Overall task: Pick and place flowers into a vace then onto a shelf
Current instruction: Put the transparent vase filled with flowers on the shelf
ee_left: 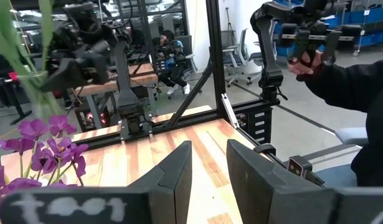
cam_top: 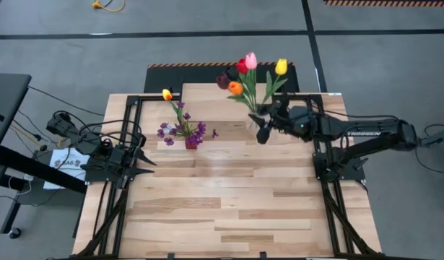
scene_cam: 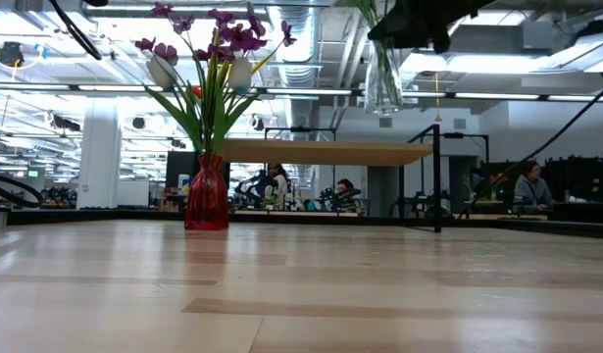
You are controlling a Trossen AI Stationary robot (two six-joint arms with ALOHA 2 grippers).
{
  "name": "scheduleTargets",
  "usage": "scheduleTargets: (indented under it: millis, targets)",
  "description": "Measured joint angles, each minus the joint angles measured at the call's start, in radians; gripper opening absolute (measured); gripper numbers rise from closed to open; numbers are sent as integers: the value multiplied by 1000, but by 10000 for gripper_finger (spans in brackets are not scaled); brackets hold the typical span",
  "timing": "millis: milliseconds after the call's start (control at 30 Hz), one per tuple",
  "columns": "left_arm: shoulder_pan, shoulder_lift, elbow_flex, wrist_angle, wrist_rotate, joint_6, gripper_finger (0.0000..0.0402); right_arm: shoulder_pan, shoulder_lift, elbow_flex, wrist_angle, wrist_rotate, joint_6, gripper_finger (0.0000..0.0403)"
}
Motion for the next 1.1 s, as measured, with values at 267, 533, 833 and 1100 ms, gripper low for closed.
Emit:
scheduleTargets:
  millis: [267,533,833,1100]
  targets:
    - [0,0,0,0,1,0,90,-166,7,0,3,-109,-13,188]
    - [0,0,0,0,3,0,90,-302,24,0,18,-197,-13,177]
    - [0,0,0,0,2,0,90,-394,85,2,78,-260,-12,191]
    - [0,1,0,0,2,-3,90,-428,186,0,158,-288,-13,185]
